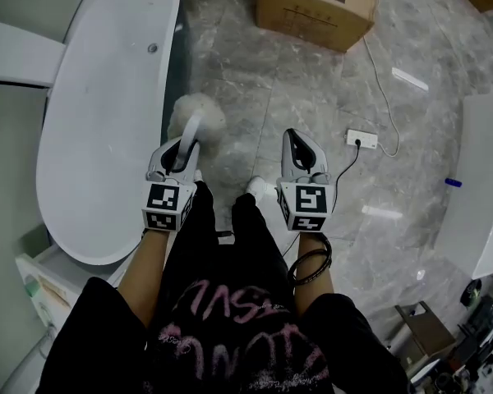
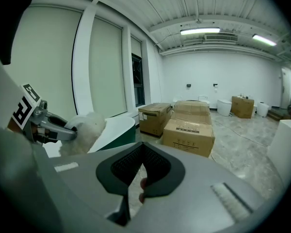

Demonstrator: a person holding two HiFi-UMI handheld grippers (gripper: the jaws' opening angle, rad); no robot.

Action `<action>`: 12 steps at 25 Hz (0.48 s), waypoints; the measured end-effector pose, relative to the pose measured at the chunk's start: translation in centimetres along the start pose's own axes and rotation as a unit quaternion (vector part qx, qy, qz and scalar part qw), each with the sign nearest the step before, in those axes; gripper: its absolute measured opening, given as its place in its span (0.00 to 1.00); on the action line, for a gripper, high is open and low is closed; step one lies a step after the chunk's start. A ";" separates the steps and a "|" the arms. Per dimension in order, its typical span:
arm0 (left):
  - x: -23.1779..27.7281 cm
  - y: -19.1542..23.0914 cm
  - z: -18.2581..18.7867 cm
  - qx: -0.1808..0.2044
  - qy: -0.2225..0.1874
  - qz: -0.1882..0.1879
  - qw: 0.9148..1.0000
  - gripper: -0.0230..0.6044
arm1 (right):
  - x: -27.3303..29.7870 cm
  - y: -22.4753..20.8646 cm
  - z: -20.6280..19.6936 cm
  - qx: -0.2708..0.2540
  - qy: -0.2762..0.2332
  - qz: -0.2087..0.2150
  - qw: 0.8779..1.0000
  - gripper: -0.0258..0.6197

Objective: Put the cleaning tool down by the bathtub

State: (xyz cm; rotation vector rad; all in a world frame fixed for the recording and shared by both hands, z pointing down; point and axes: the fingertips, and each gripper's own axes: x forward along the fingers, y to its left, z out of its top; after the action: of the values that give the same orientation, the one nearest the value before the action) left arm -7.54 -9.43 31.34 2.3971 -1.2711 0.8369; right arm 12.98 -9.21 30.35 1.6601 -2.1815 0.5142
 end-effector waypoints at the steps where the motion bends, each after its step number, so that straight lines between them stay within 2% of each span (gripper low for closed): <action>1: 0.3 0.1 -0.4 -0.003 0.003 -0.002 1.000 0.17 | 0.1 0.1 -0.2 0.002 0.002 0.000 1.000 0.08; 12: 5.1 1.9 -3.9 -0.035 0.027 -0.018 0.999 0.17 | 4.2 1.2 -4.2 0.008 0.043 -0.003 0.999 0.08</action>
State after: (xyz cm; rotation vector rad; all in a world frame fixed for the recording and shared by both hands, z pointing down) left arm -8.21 -11.82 37.51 2.3189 -1.2130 0.8278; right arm 10.99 -10.35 35.97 1.6219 -2.1156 0.5915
